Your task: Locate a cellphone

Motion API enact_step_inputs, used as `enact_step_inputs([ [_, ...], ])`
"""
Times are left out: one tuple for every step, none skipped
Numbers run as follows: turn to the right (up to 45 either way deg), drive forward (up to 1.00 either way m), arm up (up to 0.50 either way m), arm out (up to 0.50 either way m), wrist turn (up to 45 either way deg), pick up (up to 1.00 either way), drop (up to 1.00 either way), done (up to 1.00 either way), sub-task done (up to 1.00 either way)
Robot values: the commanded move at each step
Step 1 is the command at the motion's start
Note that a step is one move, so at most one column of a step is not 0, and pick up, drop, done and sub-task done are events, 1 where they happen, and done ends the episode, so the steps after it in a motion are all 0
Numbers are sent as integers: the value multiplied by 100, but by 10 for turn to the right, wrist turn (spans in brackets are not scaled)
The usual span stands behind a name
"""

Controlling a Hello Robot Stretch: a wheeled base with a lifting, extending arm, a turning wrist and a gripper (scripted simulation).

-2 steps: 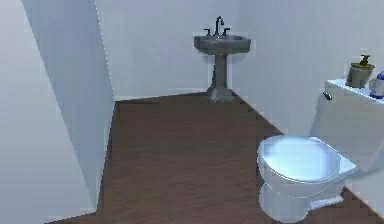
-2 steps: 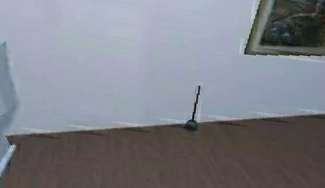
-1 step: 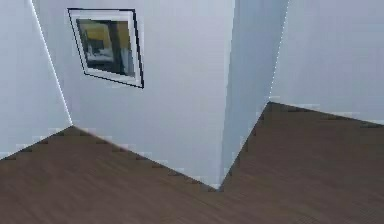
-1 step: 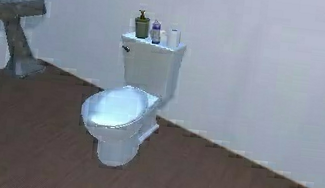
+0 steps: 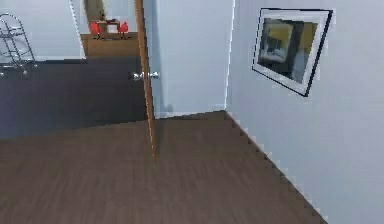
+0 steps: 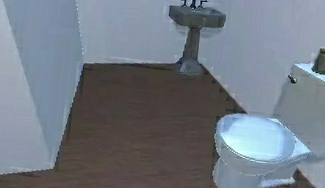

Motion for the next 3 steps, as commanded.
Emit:
enact_step_inputs([
  [-390, 0, 0, 0, 0, 0, 0, 0, 0],
  [0, 100, 0, 0, 0, 0, 0, 0, 0],
  [0, 45, 0, 0, 0, 0, 0, 0, 0],
])
